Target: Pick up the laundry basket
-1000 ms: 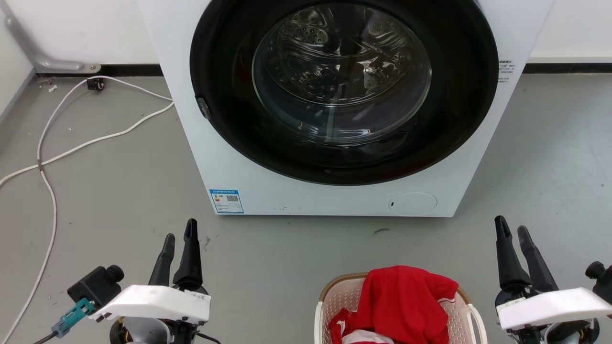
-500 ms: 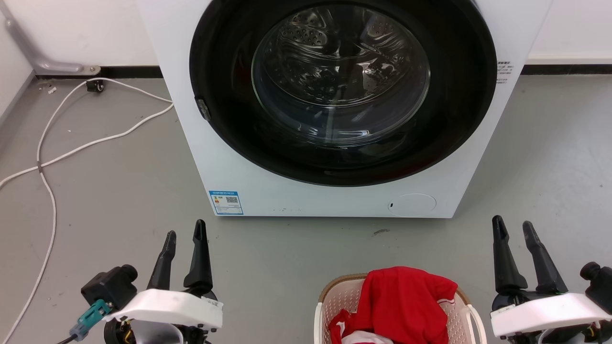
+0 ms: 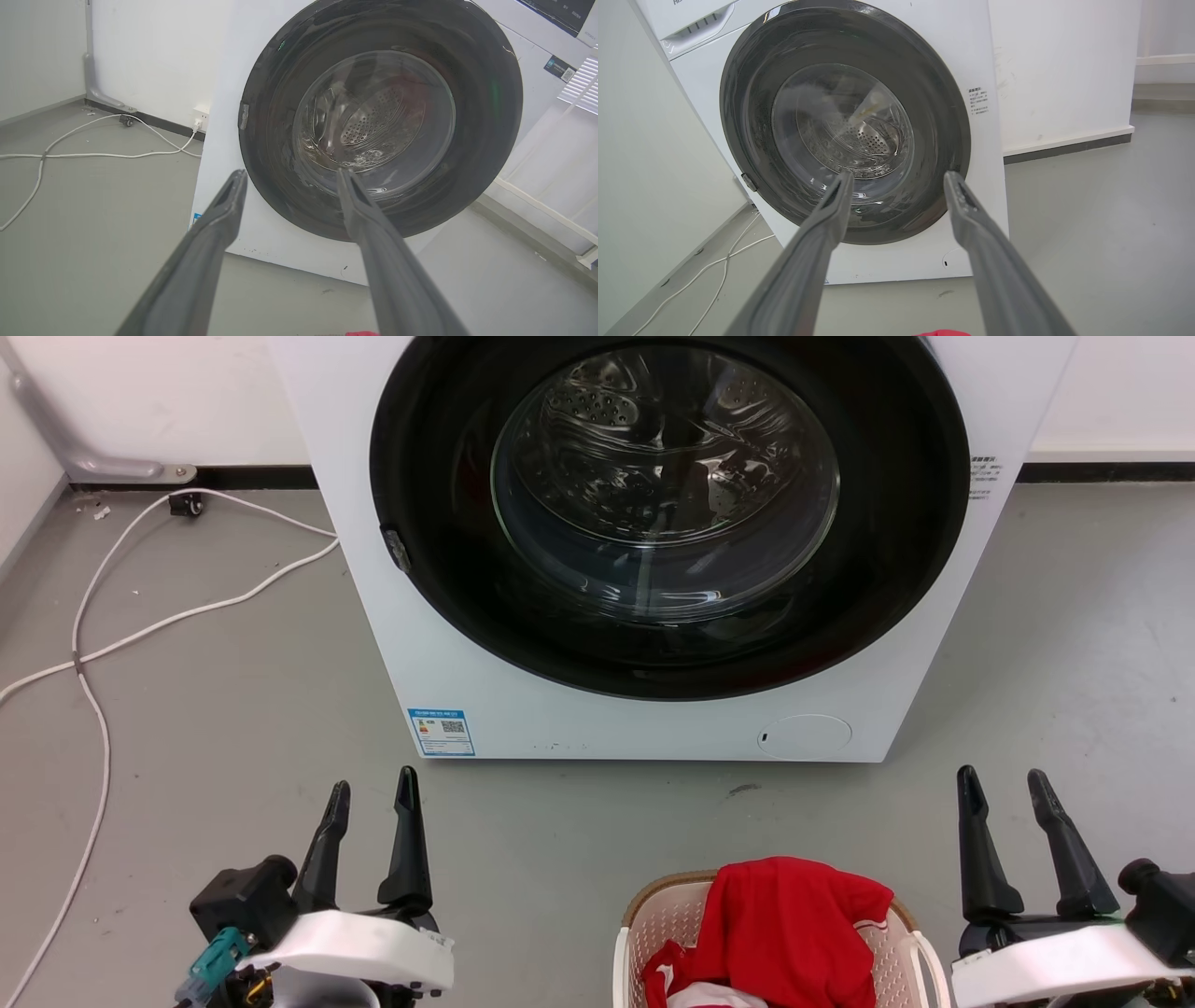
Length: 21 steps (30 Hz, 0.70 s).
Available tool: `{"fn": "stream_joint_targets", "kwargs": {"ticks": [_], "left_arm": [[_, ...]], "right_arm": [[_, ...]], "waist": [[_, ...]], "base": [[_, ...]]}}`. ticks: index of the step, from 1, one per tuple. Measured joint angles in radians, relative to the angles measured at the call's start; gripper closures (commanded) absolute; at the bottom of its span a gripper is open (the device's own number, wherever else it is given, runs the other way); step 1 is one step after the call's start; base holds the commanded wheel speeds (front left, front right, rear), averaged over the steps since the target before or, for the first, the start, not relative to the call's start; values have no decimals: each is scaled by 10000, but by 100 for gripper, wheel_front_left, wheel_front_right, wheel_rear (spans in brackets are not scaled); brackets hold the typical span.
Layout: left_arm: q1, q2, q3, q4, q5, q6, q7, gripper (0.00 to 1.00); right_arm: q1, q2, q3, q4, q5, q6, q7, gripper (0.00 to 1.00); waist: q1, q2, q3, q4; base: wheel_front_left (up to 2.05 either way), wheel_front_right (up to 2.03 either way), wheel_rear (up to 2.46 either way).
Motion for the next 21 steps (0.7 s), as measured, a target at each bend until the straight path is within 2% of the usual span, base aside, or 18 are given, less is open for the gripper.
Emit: {"fn": "stream_joint_targets", "kwargs": {"ticks": [21], "left_arm": [[220, 2, -205, -142, 1860, 130, -435, 0]], "right_arm": [[276, -10, 4, -320, -1724, 0, -474, 0]], "waist": [[0, 0, -2, -58]], "base": [[0, 0, 0]]}}
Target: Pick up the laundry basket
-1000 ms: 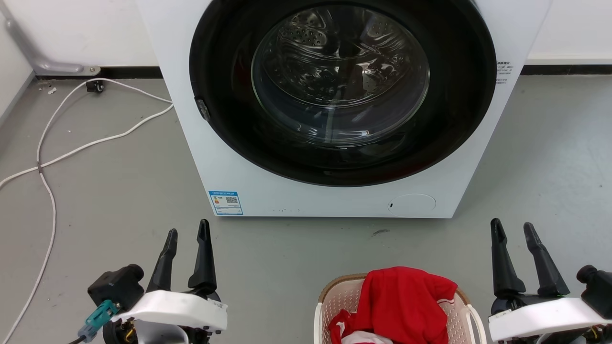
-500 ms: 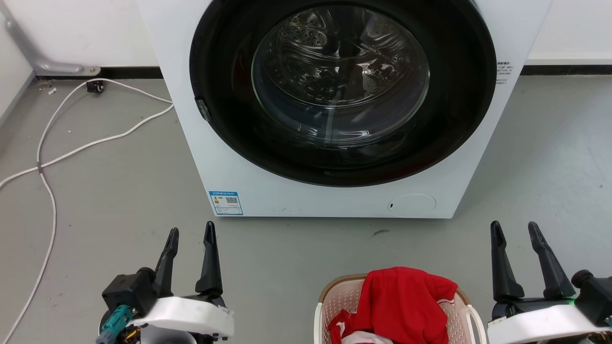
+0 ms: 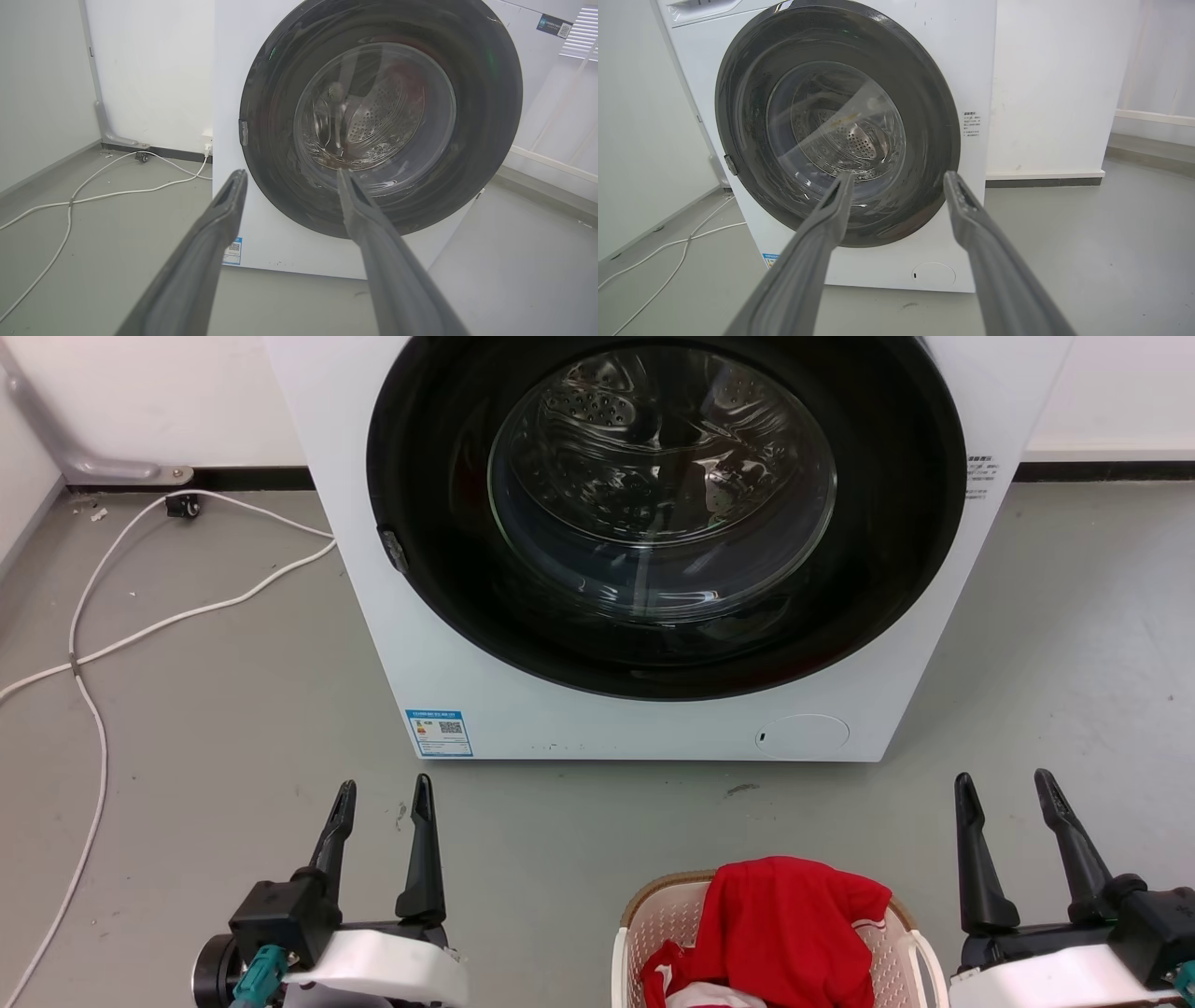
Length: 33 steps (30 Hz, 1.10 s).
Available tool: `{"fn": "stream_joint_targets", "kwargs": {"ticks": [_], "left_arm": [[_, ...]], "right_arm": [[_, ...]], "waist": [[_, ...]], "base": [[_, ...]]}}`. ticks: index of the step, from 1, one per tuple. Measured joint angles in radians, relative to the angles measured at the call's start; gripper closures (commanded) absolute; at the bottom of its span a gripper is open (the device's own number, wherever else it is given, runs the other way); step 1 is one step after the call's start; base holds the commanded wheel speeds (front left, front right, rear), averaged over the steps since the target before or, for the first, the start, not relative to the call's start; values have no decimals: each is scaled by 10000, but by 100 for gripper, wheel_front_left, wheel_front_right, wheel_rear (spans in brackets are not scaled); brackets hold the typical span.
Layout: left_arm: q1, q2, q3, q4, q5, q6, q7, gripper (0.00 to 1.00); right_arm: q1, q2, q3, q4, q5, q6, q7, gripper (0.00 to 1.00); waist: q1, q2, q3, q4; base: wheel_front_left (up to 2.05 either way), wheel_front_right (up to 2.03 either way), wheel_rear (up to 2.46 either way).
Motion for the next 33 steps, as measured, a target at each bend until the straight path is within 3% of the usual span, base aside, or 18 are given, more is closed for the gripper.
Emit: {"fn": "stream_joint_targets", "kwargs": {"ticks": [22, 33], "left_arm": [[228, 4, -174, -92, 1549, 140, -437, 0], [296, 6, -224, -142, 2017, 171, -564, 0]], "right_arm": [[271, -8, 25, -284, -1112, 2, -430, 0], [406, -12, -56, -178, -894, 2, -569, 0]], "waist": [[0, 0, -83, -6], [0, 0, -74, 2]], "base": [[0, 0, 0], [0, 0, 0]]}}
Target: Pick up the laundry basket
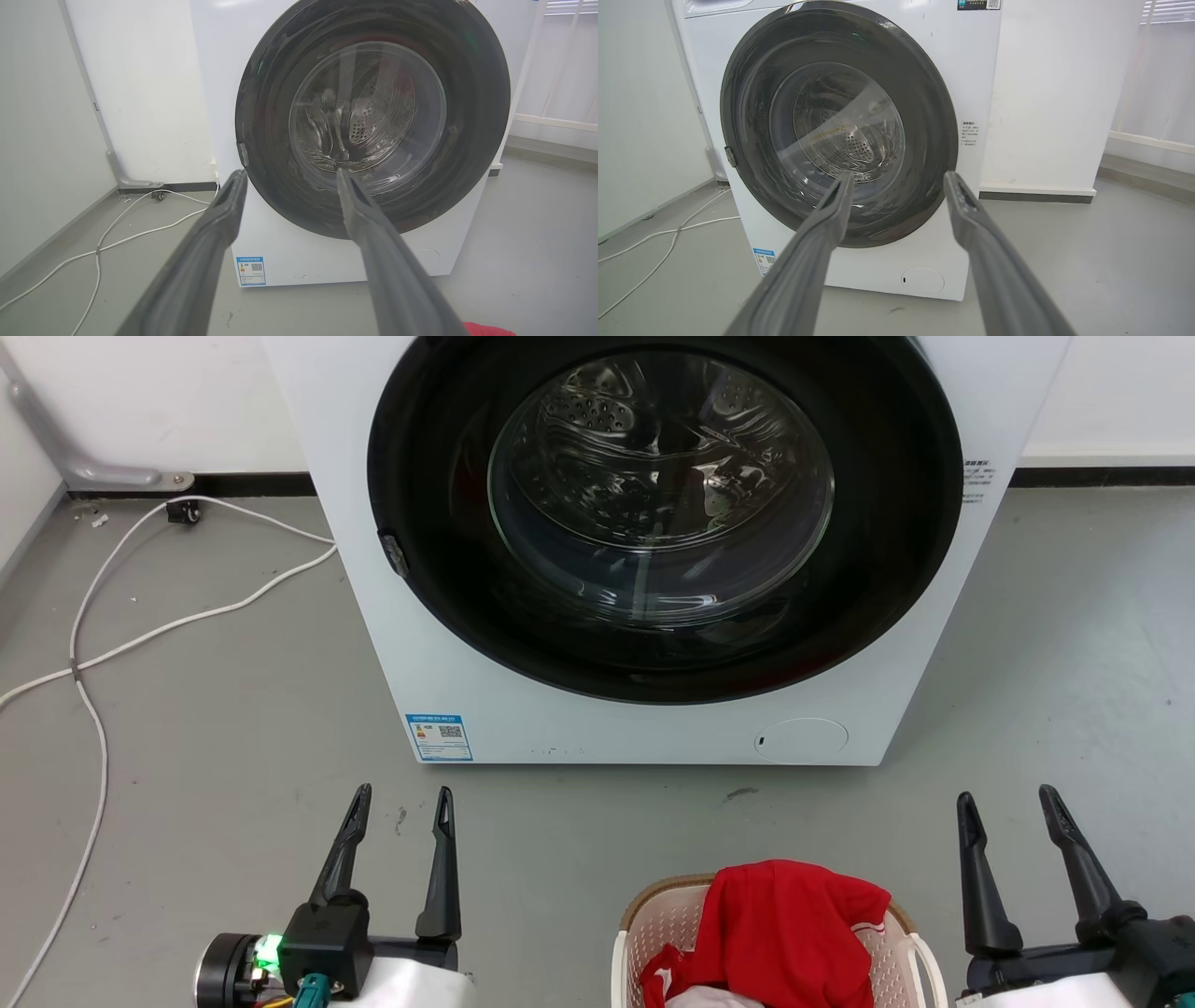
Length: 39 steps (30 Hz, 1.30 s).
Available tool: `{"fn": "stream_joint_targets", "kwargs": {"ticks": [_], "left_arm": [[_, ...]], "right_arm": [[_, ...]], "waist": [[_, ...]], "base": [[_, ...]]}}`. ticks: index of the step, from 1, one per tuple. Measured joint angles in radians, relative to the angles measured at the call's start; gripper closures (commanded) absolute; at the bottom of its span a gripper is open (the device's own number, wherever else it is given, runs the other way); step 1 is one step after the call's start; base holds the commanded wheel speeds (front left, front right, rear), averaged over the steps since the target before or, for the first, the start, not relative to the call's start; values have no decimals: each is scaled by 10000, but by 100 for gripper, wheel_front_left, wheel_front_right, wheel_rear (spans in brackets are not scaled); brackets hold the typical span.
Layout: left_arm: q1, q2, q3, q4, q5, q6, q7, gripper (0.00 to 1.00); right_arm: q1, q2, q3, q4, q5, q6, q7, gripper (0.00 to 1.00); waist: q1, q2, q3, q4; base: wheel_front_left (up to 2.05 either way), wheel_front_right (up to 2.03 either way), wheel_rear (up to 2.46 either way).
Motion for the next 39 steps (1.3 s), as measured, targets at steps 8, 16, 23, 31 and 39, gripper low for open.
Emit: {"fn": "stream_joint_targets", "kwargs": {"ticks": [8, 16, 23, 31, 39], "left_arm": [[7, 0, 13, 23, -2, 0, 0, 0], [21, 2, 33, 29, -2, -2, 0, 0], [12, 2, -134, 247, -17, -128, 0, 0], [-520, 2, -989, 1237, -10, -658, -2, 0], [-2084, 4, -1797, 3716, -268, -1195, -2, 0]], "right_arm": [[-1, 0, -38, 136, 389, 0, 0, 0], [-1, 0, -15, 132, 384, 0, 0, 0], [-2, 0, -305, 395, 48, 0, 2, 0], [-239, -12, -1066, 1515, -786, 0, 0, 0], [-1560, -15, -1756, 3312, -1789, 2, 0, 0]], "waist": [[0, 0, 9, -4], [0, 0, 31, -30], [0, 0, 167, -56], [0, 1, 635, -127], [1, 0, 1926, -363]], "base": [[0, 0, 0], [0, 0, 0], [0, 0, 0], [0, 0, 0], [0, 0, 0]]}}
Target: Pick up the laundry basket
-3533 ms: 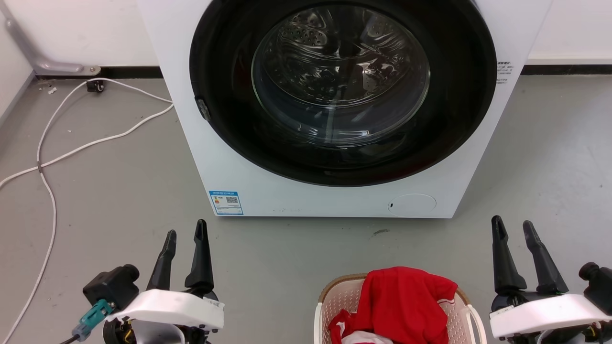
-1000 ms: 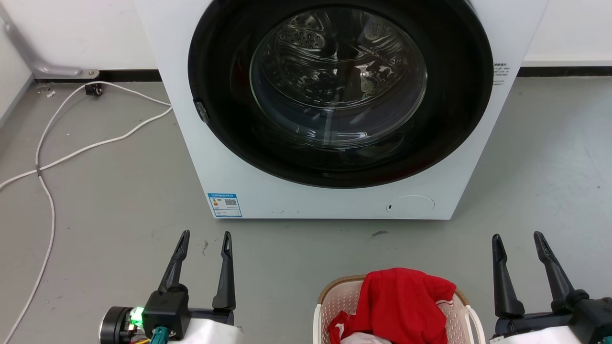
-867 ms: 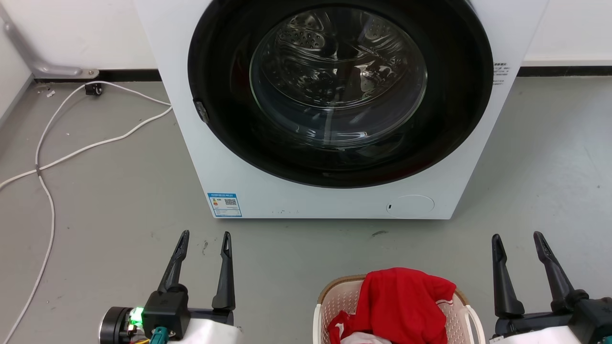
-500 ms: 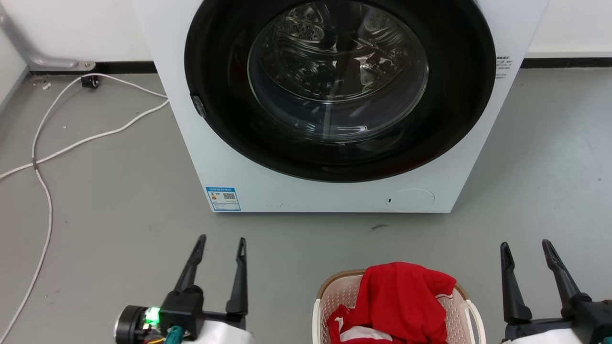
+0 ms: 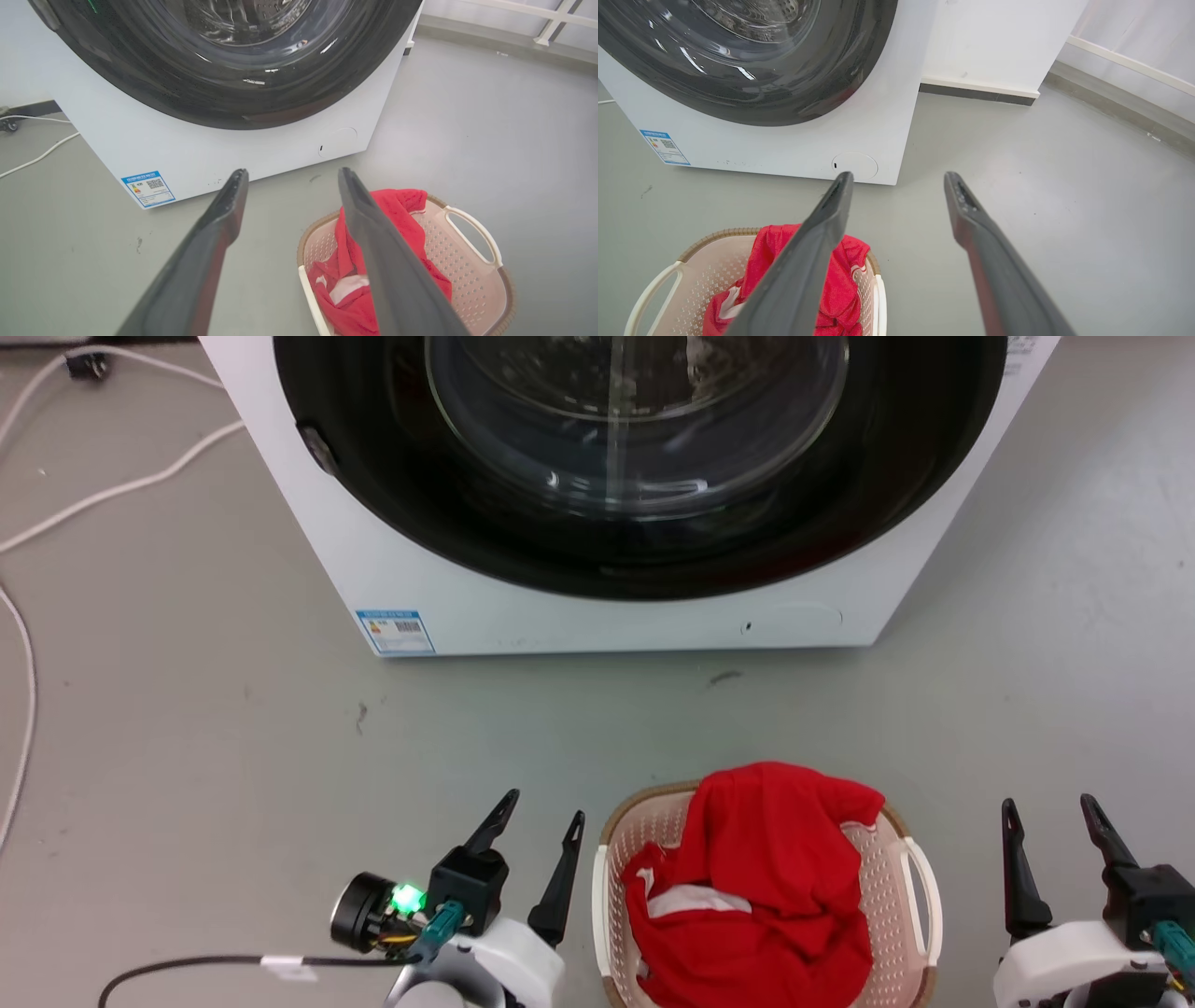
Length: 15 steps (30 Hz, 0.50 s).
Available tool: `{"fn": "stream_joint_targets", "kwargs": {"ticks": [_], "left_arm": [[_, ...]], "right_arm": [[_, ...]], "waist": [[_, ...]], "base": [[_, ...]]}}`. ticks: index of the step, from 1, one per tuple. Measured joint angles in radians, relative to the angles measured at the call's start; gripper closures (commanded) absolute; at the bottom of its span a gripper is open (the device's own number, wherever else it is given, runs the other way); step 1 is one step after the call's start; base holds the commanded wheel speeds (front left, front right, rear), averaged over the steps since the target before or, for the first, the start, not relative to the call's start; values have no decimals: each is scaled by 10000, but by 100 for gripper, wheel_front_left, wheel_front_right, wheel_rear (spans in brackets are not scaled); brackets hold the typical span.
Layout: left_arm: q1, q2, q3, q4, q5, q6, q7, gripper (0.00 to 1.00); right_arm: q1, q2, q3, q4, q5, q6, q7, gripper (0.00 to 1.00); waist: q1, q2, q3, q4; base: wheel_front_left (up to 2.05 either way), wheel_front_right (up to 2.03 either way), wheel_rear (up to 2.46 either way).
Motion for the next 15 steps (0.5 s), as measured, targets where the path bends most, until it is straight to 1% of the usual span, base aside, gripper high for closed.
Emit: {"fn": "stream_joint_targets", "kwargs": {"ticks": [7, 15], "left_arm": [[-1384, 4, -694, 1965, -111, -247, 0, 0], [-2728, 0, -1461, 4021, -412, -347, 0, 0]], "right_arm": [[-912, 0, -311, 1206, -502, 0, 2, 0], [-1883, -4, -301, 2489, -867, 0, 0, 0]], "waist": [[1, 0, 1103, -222], [1, 0, 2393, -497]], "base": [[0, 0, 0], [0, 0, 0]]}}
